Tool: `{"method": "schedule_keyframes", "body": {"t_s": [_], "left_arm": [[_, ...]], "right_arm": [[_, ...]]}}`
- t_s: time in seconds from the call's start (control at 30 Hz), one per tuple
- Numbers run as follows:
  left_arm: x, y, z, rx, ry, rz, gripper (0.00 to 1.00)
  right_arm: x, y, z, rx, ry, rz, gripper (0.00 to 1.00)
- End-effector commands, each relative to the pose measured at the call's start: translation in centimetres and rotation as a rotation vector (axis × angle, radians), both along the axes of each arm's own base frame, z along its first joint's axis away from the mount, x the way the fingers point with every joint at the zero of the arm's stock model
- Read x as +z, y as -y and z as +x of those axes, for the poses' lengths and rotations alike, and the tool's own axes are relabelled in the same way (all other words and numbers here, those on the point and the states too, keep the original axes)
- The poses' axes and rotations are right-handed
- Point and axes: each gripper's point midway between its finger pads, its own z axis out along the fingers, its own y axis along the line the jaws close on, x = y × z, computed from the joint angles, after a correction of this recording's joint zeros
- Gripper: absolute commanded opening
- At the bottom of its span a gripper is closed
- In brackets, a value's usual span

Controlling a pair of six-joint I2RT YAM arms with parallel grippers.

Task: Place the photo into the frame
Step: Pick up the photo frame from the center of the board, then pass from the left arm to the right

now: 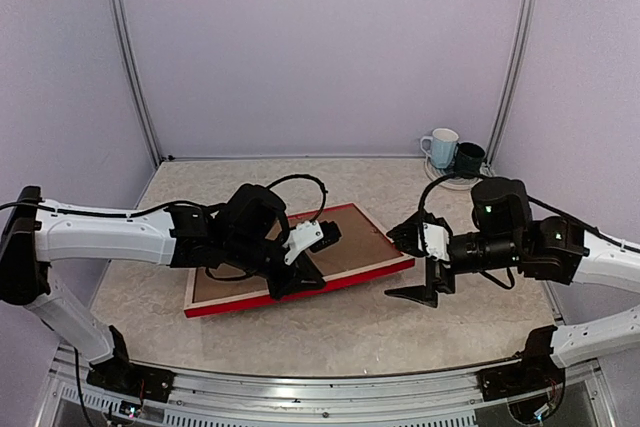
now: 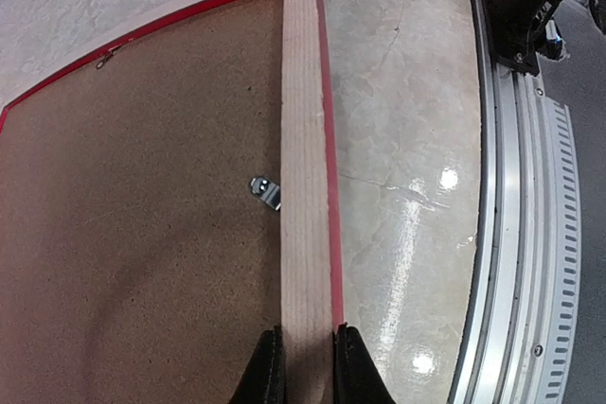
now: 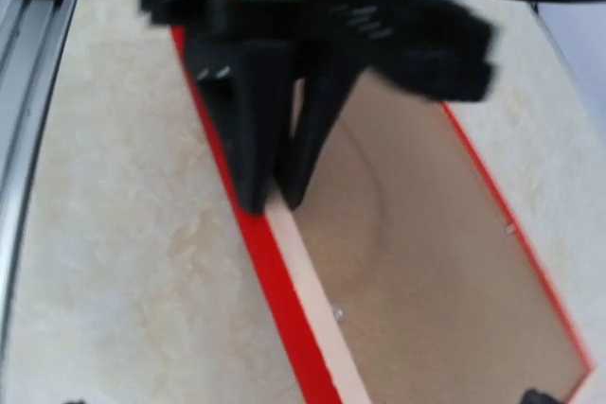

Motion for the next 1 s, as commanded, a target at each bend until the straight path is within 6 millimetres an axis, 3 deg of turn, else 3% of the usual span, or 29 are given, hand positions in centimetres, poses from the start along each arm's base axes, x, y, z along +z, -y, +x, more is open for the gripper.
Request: {"method": "schedule_keyframes", "body": {"t_s": [0.0, 0.47, 0.8, 0.97], "left_arm": [[6.1, 1.2, 0.6, -0.011, 0.045, -0.152, 0.0], [6.9, 1.0, 0.2, -0.021, 0.021, -0.179, 0.0], [8.7, 0.6, 0.6, -0.017, 0.02, -0.221, 0.0], [9.3, 0.5, 0.5, -0.023, 0.019, -0.239, 0.0]], "right_arm": [[-0.2, 0.0, -0.3, 0.07, 0.196, -0.039, 0.99], [-4.6, -1.7, 1.4, 0.036, 0.316, -0.192, 0.92], [-6.6, -2.5, 3.9, -0.049, 0.417, -0.266, 0.7], [-7.1, -2.8, 4.9, -0.087, 0.444, -0.292, 0.49]]}}
